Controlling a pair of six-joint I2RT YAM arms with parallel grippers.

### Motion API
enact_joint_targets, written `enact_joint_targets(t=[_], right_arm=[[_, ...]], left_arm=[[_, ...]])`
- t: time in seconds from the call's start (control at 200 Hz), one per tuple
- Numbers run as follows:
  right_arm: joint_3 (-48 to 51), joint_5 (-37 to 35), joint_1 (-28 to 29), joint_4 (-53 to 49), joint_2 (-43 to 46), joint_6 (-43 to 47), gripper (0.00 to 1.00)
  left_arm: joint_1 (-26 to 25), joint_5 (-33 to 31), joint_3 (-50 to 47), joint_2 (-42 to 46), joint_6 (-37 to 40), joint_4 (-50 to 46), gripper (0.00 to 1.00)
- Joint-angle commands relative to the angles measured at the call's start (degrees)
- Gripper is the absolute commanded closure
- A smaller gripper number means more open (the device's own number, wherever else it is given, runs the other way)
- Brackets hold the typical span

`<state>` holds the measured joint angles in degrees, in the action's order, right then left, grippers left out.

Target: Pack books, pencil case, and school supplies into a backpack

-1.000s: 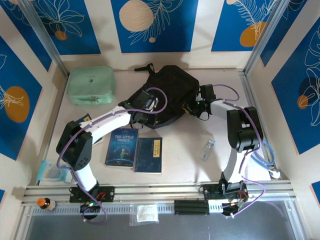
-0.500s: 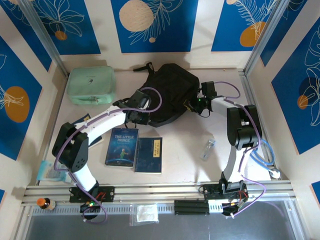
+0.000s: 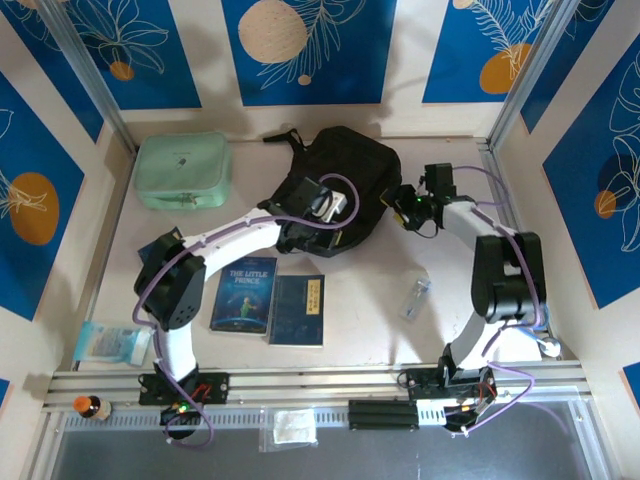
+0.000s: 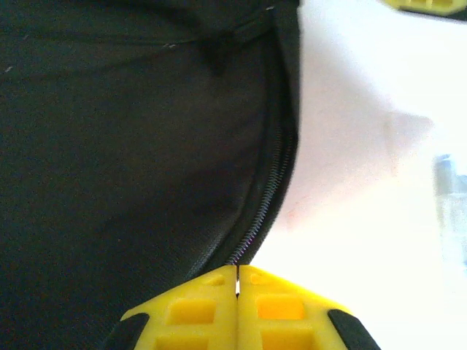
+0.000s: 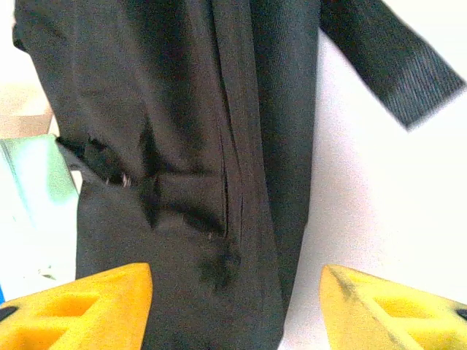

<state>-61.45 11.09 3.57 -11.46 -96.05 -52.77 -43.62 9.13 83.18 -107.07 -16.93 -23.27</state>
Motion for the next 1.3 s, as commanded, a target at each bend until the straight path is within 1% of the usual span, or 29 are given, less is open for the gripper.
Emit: enact_joint_targets(t=[0.0, 0.14, 0.22, 0.27, 0.445, 0.54, 0.6, 0.695, 0.825, 0.87, 0.935, 1.015, 1.075, 1.17, 1.295], right_arm=[[4.6, 2.6, -1.0, -6.3, 5.4, -3.7, 0.36], [10.5, 7.7, -1.4, -5.7, 8.6, -9.0, 0.35], [13.3, 11.3, -0.7, -2.6, 9.3, -12.5, 0.35], [14.6, 12.8, 0.2, -0.4, 9.4, -14.2, 0.31], [14.0, 13.2, 2.9, 2.7, 6.9, -16.0, 0.30], [12.3, 12.2, 4.2, 2.7, 4.8, -16.1, 0.31], [11.4, 11.1, 5.0, 2.5, 3.5, -16.3, 0.34], [10.6, 9.8, 5.9, 2.4, 1.6, -16.9, 0.43], [9.7, 7.7, 6.5, 1.7, -0.5, -16.5, 0.60], [9.3, 6.5, 6.3, 1.0, -1.0, -15.8, 0.65], [8.6, 3.1, 6.4, -0.5, -0.9, -13.4, 0.78], [7.7, -2.5, 6.6, -2.9, -0.1, -10.3, 0.80], [7.0, -4.1, 6.5, -3.9, 0.2, -8.6, 0.82], [5.6, -6.2, 6.5, -5.9, 0.1, -6.4, 0.82], [4.3, -7.5, 6.2, -6.7, -0.5, -4.7, 0.82]], left_arm=[[-2.7, 4.2, 3.1, -2.3, -2.7, 6.8, 1.00], [-4.0, 4.9, 4.8, -5.2, -5.4, 9.5, 1.00], [-4.1, 5.0, 5.0, -5.8, -5.9, 9.3, 1.00], [-4.1, 4.2, 4.5, -5.7, -5.8, 8.7, 1.00], [-4.2, 3.1, 2.3, -3.3, -3.9, 8.0, 1.00], [-4.0, 2.7, 1.3, -2.1, -3.3, 7.8, 1.00], [-4.1, 2.3, 0.6, -1.7, -3.1, 7.9, 1.00], [-4.0, 1.5, -0.2, -1.0, -2.9, 7.5, 1.00], [-3.8, -0.3, -1.3, 0.4, -2.1, 6.6, 1.00], [-3.6, -1.4, -1.8, 1.1, -1.6, 5.8, 1.00], [-3.1, -3.7, -2.9, 2.5, -1.0, 4.6, 1.00], [-3.1, -12.9, -3.7, 4.6, 0.7, 0.9, 1.00], [-3.0, -17.0, -4.8, 6.4, 2.1, -0.4, 1.00], [-2.7, -18.3, -7.0, 8.4, 3.9, -0.4, 1.00], [-2.1, -18.8, -9.2, 9.3, 3.7, -1.0, 1.00]])
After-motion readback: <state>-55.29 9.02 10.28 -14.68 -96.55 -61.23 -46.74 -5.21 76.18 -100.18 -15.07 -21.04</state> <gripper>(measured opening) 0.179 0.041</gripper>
